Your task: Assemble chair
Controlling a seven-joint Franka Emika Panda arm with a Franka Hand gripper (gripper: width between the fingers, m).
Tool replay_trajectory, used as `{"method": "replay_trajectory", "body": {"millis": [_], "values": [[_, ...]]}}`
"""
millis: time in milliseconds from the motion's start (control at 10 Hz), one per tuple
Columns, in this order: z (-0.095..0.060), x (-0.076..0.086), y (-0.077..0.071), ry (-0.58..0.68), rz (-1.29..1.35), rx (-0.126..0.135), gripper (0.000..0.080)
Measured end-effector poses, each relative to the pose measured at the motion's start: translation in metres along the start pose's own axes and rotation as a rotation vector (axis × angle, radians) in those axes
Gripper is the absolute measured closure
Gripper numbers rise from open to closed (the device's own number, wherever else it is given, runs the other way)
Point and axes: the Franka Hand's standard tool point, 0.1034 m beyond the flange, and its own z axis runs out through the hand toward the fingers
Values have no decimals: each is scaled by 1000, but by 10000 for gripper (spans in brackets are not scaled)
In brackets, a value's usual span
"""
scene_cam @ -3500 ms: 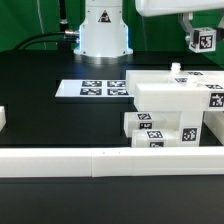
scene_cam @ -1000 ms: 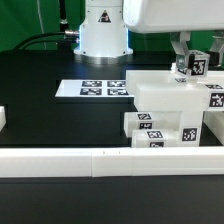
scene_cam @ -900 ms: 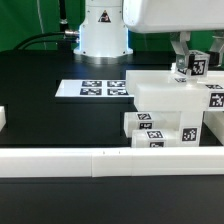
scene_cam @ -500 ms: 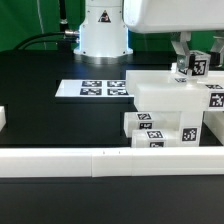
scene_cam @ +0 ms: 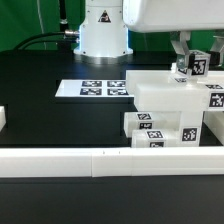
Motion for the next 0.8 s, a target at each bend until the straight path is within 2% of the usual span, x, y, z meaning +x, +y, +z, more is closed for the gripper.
{"method": "replay_trajectory", "body": {"millis": [300, 800], "values": [[4, -1, -4, -5, 14, 3, 515], [6, -1, -2, 0, 16, -1, 515]]}}
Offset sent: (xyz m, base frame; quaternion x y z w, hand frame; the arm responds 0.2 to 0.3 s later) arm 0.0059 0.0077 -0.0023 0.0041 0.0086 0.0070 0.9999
